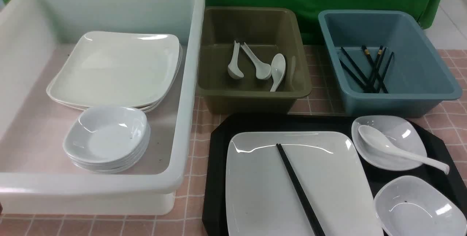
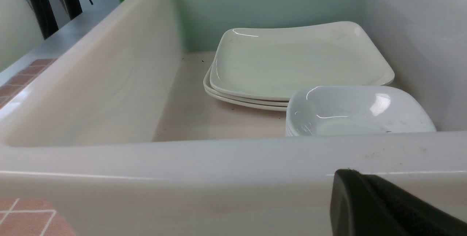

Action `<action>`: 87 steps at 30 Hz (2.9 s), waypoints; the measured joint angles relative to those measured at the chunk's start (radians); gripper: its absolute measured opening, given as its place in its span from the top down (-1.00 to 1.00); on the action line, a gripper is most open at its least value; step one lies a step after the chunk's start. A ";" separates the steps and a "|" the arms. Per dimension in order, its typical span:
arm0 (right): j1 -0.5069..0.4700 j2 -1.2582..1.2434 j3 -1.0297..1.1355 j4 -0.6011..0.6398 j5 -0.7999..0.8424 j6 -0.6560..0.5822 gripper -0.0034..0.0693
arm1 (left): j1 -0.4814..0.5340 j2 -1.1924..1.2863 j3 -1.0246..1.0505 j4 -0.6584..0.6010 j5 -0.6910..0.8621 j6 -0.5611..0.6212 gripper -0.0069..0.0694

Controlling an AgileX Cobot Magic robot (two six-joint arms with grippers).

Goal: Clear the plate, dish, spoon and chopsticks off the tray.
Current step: Use the right arm to grab a soup spoon from the plate

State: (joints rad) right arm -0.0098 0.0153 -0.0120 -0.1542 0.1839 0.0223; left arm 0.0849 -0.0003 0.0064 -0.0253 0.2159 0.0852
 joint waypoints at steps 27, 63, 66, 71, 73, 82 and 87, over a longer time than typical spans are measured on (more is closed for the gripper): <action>0.000 0.000 0.000 0.000 0.000 0.000 0.23 | 0.000 0.000 0.000 -0.251 -0.210 -0.061 0.81; 0.140 0.136 -0.214 -0.152 -0.376 0.874 0.82 | 0.000 0.846 -0.981 -0.410 0.835 0.016 0.81; 0.293 0.285 -0.392 -0.250 -0.193 0.875 0.82 | 0.000 0.896 -0.977 -0.443 0.846 0.053 0.81; 0.608 0.573 -0.685 -0.285 0.290 0.645 0.82 | 0.000 0.918 -0.977 -0.452 0.859 0.075 0.81; 0.695 0.655 -0.751 -0.287 0.459 0.604 0.82 | 0.000 0.918 -0.977 -0.452 0.864 0.078 0.81; 0.863 1.032 -1.115 -0.067 0.947 0.203 0.82 | 0.000 0.918 -0.977 -0.519 0.924 0.150 0.81; 0.588 1.111 -1.180 0.012 0.948 0.009 0.82 | -0.017 0.918 -0.977 -0.630 0.927 0.223 0.82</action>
State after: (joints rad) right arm 0.5778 1.1263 -1.1916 -0.1425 1.1315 0.0313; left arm 0.0676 0.9172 -0.9708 -0.6548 1.1428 0.3085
